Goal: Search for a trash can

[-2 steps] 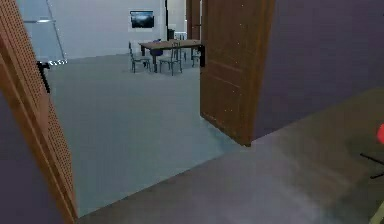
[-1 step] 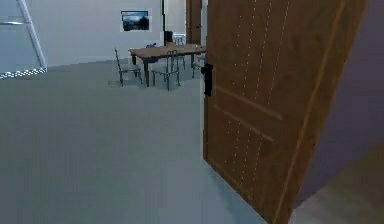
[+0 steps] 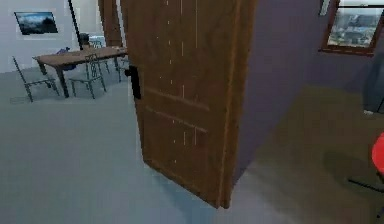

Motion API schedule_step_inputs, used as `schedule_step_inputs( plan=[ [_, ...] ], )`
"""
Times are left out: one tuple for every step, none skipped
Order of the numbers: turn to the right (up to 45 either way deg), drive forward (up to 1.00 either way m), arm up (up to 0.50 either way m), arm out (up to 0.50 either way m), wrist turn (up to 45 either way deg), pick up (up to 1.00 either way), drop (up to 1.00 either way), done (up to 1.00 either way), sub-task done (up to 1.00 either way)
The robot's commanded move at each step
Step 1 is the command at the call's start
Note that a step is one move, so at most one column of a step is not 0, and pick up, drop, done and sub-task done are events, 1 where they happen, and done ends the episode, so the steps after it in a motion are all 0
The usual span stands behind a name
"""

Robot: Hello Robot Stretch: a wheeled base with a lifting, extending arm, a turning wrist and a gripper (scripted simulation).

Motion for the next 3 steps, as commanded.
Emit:
schedule_step_inputs(
  plan=[
    [0.0, 0.05, 0.00, 0.00, 0.0, 0.00, 0.00, 0.00, 0.00],
    [-45.0, 0.00, 0.00, 0.00, 0.0, 0.00, 0.00, 0.00, 0.00],
    [-33.0, 0.00, 0.00, 0.00, 0.0, 0.00, 0.00, 0.00, 0.00]
  ],
)
